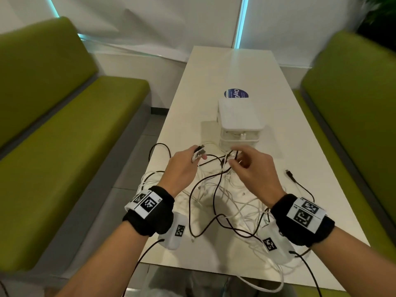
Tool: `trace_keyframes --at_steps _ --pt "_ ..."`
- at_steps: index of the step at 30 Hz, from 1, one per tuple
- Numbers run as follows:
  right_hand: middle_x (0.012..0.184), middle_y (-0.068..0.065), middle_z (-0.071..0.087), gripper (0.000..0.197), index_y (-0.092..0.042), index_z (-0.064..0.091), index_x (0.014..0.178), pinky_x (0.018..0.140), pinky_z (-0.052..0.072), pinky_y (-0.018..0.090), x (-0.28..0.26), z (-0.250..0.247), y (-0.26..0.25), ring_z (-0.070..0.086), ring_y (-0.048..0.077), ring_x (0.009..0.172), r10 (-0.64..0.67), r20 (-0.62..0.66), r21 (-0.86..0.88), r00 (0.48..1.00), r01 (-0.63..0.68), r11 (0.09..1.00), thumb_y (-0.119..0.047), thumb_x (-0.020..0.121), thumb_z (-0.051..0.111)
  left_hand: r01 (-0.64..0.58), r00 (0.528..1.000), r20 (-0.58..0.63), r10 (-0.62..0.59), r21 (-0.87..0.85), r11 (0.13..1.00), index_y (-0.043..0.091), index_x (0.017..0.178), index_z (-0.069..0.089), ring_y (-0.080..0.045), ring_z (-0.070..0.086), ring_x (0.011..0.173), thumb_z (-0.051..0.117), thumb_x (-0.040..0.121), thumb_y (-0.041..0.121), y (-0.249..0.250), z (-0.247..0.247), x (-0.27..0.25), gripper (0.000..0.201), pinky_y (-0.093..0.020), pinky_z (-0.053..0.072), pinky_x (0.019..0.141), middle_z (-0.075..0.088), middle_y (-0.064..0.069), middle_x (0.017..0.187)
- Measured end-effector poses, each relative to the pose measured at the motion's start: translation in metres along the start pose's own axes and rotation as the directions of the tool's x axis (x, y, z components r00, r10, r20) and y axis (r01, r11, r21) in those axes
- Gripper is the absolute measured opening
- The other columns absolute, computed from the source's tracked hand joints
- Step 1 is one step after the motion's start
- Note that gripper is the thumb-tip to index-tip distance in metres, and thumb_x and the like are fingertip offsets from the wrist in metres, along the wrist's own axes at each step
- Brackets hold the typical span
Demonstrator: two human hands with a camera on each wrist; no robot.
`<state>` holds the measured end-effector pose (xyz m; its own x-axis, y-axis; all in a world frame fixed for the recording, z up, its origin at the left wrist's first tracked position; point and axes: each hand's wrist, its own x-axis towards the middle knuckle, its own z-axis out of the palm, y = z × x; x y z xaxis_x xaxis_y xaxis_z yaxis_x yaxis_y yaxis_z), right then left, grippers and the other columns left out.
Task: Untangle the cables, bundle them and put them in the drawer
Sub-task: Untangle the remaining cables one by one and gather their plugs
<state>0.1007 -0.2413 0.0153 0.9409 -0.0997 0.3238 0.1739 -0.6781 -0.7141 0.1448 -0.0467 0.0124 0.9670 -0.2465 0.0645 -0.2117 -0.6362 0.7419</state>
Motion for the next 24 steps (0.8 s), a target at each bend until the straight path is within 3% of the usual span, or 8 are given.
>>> trace_keyframes --at_steps 3,6,9,13,16,19,21,24 --pt "0.068 -0.003 0.062 0.024 -0.022 0.062 0.108 0.065 0.050 0.027 0.003 -0.009 -0.006 0.058 0.011 0.063 -0.001 -0.125 0.080 0.992 0.011 0.997 -0.011 0.087 0.065 0.010 1.000 0.000 -0.010 -0.072 0.997 0.023 0.096 0.066 -0.024 0.052 0.065 0.042 0.101 0.018 0.008 -0.001 0.002 0.025 -0.039 0.042 0.062 0.063 -0.001 0.080" --pt "0.072 -0.002 0.062 0.027 -0.021 0.054 0.111 0.067 0.054 0.036 0.003 -0.013 -0.014 0.061 0.014 0.066 -0.041 -0.163 0.140 0.986 0.065 0.988 -0.008 0.088 0.062 0.044 0.999 0.002 -0.045 -0.256 0.966 0.020 0.091 0.071 -0.011 0.043 0.057 0.041 0.103 0.034 0.019 -0.001 0.005 0.035 -0.024 0.039 0.059 0.046 0.009 0.061" --pt "0.087 -0.003 0.069 0.036 -0.026 0.047 0.119 0.067 0.057 0.040 -0.004 -0.010 -0.020 0.068 0.014 0.070 -0.165 -0.098 0.172 0.981 0.180 0.969 -0.010 0.091 0.064 0.101 0.995 0.042 -0.092 -0.444 0.890 0.012 0.092 0.073 -0.005 0.031 0.042 0.037 0.103 0.044 0.031 -0.003 0.007 0.049 -0.017 0.027 0.044 0.038 0.006 0.056" --pt "0.101 -0.016 0.071 0.055 -0.038 0.036 0.131 0.071 0.058 0.033 -0.019 -0.004 -0.023 0.068 0.006 0.071 -0.282 0.101 0.136 0.954 0.268 0.954 -0.012 0.091 0.066 0.223 0.975 0.151 -0.165 -0.684 0.695 0.009 0.088 0.069 -0.007 0.023 0.038 0.036 0.102 0.046 0.042 -0.009 0.007 0.052 -0.020 0.016 0.038 0.042 0.000 0.058" --pt "0.096 -0.018 0.069 0.058 -0.040 0.033 0.135 0.072 0.056 0.034 -0.027 -0.001 -0.024 0.064 0.006 0.076 -0.376 0.205 0.015 0.903 0.382 0.924 -0.017 0.092 0.064 0.284 0.959 0.217 -0.184 -0.730 0.621 0.009 0.082 0.070 -0.005 0.021 0.038 0.036 0.102 0.047 0.042 -0.011 0.005 0.054 -0.021 0.014 0.040 0.047 -0.002 0.061" --pt "0.093 -0.010 0.067 0.052 -0.037 0.045 0.131 0.069 0.056 0.038 -0.025 -0.002 -0.021 0.063 0.015 0.087 -0.479 0.251 -0.090 0.841 0.513 0.854 -0.014 0.089 0.065 0.321 0.947 0.262 -0.187 -0.742 0.589 0.004 0.090 0.071 -0.005 0.022 0.041 0.037 0.101 0.050 0.038 -0.009 0.003 0.058 -0.020 0.014 0.040 0.047 0.000 0.062" --pt "0.086 -0.007 0.067 0.049 -0.031 0.058 0.122 0.061 0.054 0.033 -0.023 -0.003 -0.019 0.061 0.018 0.085 -0.560 0.311 -0.158 0.768 0.622 0.767 -0.006 0.082 0.069 0.353 0.936 0.300 -0.187 -0.775 0.524 0.003 0.096 0.070 -0.004 0.022 0.041 0.037 0.101 0.050 0.034 -0.009 0.002 0.058 -0.019 0.013 0.040 0.046 0.003 0.062" --pt "0.077 -0.011 0.065 0.052 -0.026 0.067 0.114 0.052 0.050 0.030 -0.023 -0.001 -0.016 0.058 0.015 0.075 -0.547 0.477 -0.209 0.687 0.694 0.689 0.002 0.072 0.072 0.410 0.912 0.375 -0.169 -0.804 0.431 0.008 0.088 0.067 -0.003 0.021 0.041 0.039 0.100 0.051 0.032 -0.014 0.002 0.053 -0.018 0.013 0.041 0.046 0.004 0.066"
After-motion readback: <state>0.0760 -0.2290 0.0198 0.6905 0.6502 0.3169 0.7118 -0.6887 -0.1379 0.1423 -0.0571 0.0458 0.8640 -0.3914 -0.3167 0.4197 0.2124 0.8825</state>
